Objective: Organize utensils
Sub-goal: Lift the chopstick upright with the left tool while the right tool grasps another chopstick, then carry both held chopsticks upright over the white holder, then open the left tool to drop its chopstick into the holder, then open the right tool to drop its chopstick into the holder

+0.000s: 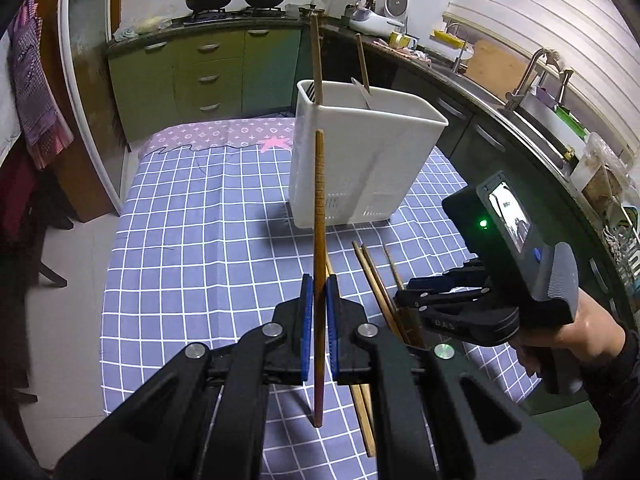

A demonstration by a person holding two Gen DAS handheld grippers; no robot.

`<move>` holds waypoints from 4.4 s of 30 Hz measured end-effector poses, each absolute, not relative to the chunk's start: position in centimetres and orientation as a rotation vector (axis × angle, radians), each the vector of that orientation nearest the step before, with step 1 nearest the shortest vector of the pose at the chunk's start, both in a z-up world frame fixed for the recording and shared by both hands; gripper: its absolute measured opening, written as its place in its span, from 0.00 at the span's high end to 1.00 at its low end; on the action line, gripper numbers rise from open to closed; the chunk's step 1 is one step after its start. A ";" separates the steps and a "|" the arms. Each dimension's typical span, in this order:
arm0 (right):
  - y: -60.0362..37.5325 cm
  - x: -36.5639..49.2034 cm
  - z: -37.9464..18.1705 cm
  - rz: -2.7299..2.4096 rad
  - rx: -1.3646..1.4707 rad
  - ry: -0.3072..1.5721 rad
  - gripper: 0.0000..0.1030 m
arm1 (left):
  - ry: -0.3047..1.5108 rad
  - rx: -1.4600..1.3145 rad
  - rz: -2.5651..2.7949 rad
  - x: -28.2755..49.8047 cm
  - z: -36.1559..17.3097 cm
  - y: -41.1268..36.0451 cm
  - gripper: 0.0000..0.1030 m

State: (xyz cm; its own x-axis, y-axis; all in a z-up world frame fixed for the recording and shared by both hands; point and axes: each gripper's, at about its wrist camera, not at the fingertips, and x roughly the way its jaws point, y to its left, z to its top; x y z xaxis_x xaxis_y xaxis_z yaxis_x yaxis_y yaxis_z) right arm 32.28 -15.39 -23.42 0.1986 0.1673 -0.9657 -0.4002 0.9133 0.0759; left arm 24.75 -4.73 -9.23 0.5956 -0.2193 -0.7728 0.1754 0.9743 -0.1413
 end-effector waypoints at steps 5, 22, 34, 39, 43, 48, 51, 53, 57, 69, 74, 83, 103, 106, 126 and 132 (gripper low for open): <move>-14.2 31.9 -23.6 0.396 -0.250 1.299 0.82 | 0.905 -0.045 -0.233 24.6 -9.3 -4.8 0.93; -18.8 28.8 -17.0 0.469 -0.050 1.112 0.93 | 0.893 -0.024 -0.247 23.9 -8.7 -4.9 0.93; -23.8 21.9 -10.4 0.481 0.015 0.877 0.93 | 0.852 0.003 -0.260 22.3 -7.7 -5.1 0.93; -24.2 19.9 -10.2 0.476 0.018 0.850 0.93 | 0.843 0.012 -0.261 21.7 -7.5 -4.9 0.93; -24.6 19.1 -10.4 0.480 0.041 0.841 0.93 | 0.832 0.019 -0.268 21.1 -7.3 -4.9 0.93; -24.9 18.7 -9.9 0.485 0.056 0.815 0.93 | 0.809 0.023 -0.274 20.4 -6.4 -4.9 0.93; -24.6 18.5 -9.7 0.491 0.044 0.808 0.93 | 0.803 0.027 -0.277 20.3 -6.1 -4.9 0.93; -24.4 18.5 -9.7 0.492 0.039 0.806 0.93 | 0.804 0.027 -0.276 20.3 -6.0 -4.8 0.93; -24.3 18.7 -9.6 0.493 0.037 0.804 0.93 | 0.806 0.026 -0.278 20.3 -5.9 -4.8 0.93; -24.1 18.6 -8.8 0.505 0.022 0.786 0.93 | 0.797 0.032 -0.320 21.4 -3.2 -5.5 0.93; -24.2 18.8 -8.8 0.506 0.028 0.785 0.93 | 0.756 0.024 -0.346 23.2 0.3 -6.1 0.93; -25.5 19.4 -9.6 0.503 0.059 0.803 0.93 | 0.619 0.010 -0.325 27.4 7.6 -6.5 0.93; -26.1 19.8 -7.8 0.501 0.057 0.767 0.93 | 0.707 0.034 -0.203 35.3 2.7 -7.6 0.78; -25.8 20.2 -5.4 0.509 0.051 0.722 0.93 | 0.674 0.021 -0.204 34.1 3.7 -6.9 0.68; -21.6 35.4 1.7 0.344 0.108 0.574 0.93 | 0.705 -0.035 -0.242 22.6 2.8 -0.8 0.48; -20.8 36.8 -1.8 0.340 0.080 0.654 0.92 | 0.761 -0.023 -0.242 23.4 1.2 -1.2 0.47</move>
State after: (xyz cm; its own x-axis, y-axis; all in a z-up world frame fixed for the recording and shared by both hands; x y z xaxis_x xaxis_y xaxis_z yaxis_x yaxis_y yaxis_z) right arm 36.79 -20.81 -1.78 0.7405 0.3346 -0.5829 -0.2845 0.9418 0.1791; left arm 23.37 -1.21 1.22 0.6978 -0.2258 -0.6797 0.2091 0.9719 -0.1081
